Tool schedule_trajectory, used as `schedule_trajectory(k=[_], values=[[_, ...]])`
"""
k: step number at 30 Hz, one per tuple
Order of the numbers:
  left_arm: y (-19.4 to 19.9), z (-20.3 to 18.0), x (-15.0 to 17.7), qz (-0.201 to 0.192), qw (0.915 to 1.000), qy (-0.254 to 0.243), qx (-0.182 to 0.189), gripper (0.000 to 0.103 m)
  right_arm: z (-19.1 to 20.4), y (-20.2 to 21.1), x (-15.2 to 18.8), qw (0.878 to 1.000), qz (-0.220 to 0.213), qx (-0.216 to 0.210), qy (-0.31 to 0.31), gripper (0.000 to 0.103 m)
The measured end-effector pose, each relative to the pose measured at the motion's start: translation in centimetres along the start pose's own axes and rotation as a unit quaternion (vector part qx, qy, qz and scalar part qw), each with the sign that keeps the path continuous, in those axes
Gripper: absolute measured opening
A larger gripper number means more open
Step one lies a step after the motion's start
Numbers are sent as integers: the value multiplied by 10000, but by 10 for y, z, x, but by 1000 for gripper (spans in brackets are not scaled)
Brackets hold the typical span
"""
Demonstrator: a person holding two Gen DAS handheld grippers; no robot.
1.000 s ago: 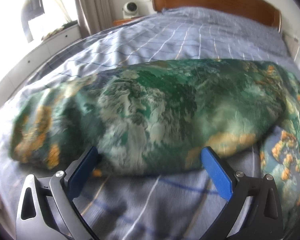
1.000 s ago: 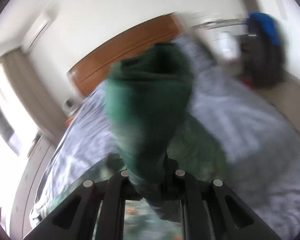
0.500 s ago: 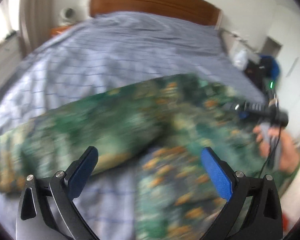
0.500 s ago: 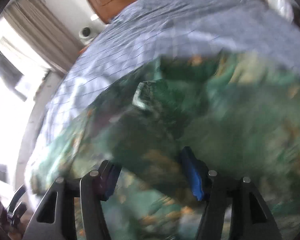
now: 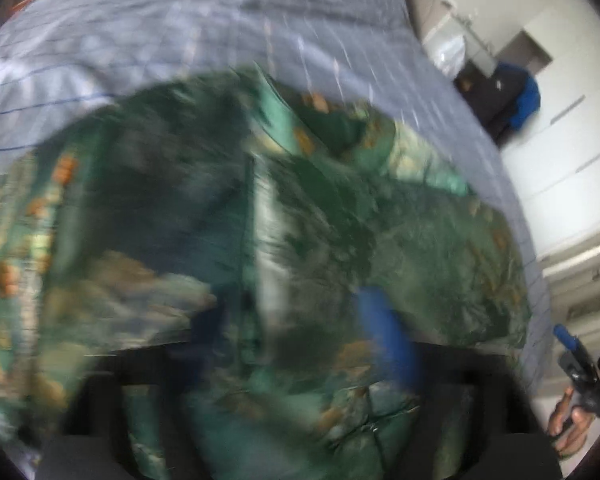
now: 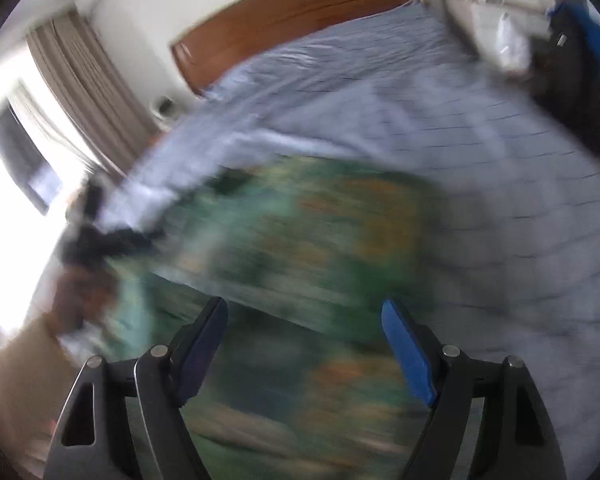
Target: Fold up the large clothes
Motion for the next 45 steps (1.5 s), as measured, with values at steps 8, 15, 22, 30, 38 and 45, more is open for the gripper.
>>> schedule_trajectory(k=[8,15,22,30,38,45], values=[[47,41,4,-604,9967,199,-510,4,-40,-38,21,9915,442,845,886,79],[23,55,15,-350,9964,303,-714,4,-63,-87,-2,9867,377,1446,638,78],[3,54,20,-383,9907,132,-1299,14,-93,-89,11,9925,616,1054,-4,91],[111,46,70,-1302,9825,111,-1329,78,-163,-26,28,9883,154,1458,-418,93],[214,18,196,-1886,9642,68,-1865,95,-241,-74,37,9776,709,1833,-759,103],[217,-9,253,-1767,9728,-131,-1491,95,-245,-74,33,9766,639,1880,-831,103]])
Point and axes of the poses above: each gripper's, at about its wrist camera, not at the fingertips, and y roughly against the way its jaws point, z to its left, x to its underside, the point moved 10 cm from there along -y, roughly the way its jaws point, and after that the axes turned 11 degrees about z, right-handed, at the moved point
